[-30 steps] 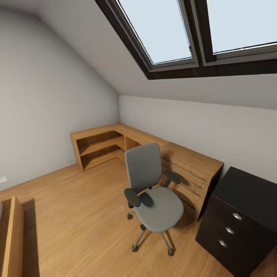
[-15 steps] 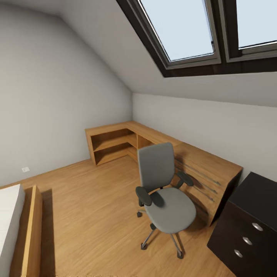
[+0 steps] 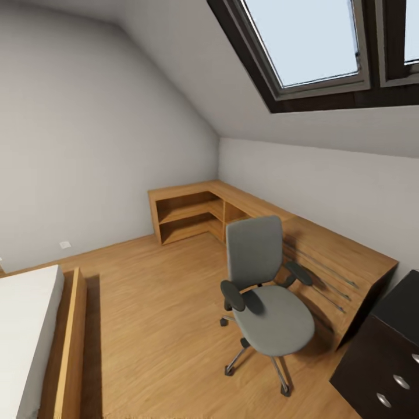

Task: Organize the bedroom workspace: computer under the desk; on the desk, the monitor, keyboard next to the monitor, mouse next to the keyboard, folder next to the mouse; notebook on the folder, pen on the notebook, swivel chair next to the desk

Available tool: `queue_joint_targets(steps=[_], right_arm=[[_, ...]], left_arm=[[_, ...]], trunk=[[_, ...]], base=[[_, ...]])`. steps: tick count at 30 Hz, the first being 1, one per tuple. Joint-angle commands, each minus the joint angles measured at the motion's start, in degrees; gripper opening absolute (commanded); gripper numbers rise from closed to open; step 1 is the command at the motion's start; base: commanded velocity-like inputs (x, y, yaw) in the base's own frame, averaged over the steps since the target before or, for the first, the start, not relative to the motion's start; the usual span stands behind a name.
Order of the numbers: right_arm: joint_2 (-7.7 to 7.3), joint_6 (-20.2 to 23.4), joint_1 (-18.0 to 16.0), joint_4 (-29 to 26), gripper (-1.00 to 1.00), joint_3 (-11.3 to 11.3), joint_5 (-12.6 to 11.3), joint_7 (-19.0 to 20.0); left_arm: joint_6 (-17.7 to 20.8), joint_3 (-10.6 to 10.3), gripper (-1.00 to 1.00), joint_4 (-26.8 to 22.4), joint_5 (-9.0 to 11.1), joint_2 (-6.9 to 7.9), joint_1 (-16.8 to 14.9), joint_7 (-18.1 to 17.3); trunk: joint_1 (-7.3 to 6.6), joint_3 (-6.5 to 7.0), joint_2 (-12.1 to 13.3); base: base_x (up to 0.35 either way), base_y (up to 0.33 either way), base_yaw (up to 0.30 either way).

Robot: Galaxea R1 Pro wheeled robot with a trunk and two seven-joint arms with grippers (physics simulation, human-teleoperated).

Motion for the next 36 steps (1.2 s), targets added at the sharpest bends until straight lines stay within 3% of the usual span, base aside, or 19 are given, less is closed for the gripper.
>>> queue_joint_targets(steps=[1,22,31,36], right_arm=[[0.02,-0.2,-0.1,0.1,1.0,0.5,-0.2,-0.3],[0.12,-0.2,-0.1,0.1,1.0,0.7,-0.2,-0.1],[0.23,-0.2,0.0,0.1,1.0,0.7,-0.2,0.1],[0.23,-0.2,0.0,0.1,1.0,0.7,-0.2,0.1]], left_arm=[[-0.1,-0.5,1.0,0.0,0.3,-0.01,-0.1,0.3],[-0.1,-0.4,1.0,0.0,0.3,-0.15,-0.1,0.3],[-0.1,-0.4,1.0,-0.1,0.3,-1.03,-0.1,0.4],[-0.1,-0.5,1.0,-2.7,0.3,-0.98,-0.1,0.6]], trunk=[[0.03,-0.19,-0.1],[0.03,-1.59,-0.1],[0.03,-2.19,-0.1],[0.03,-2.52,-0.1]], base=[[0.0,0.0,0.188],[0.0,0.0,0.184],[0.0,0.0,0.183],[0.0,0.0,0.183]])
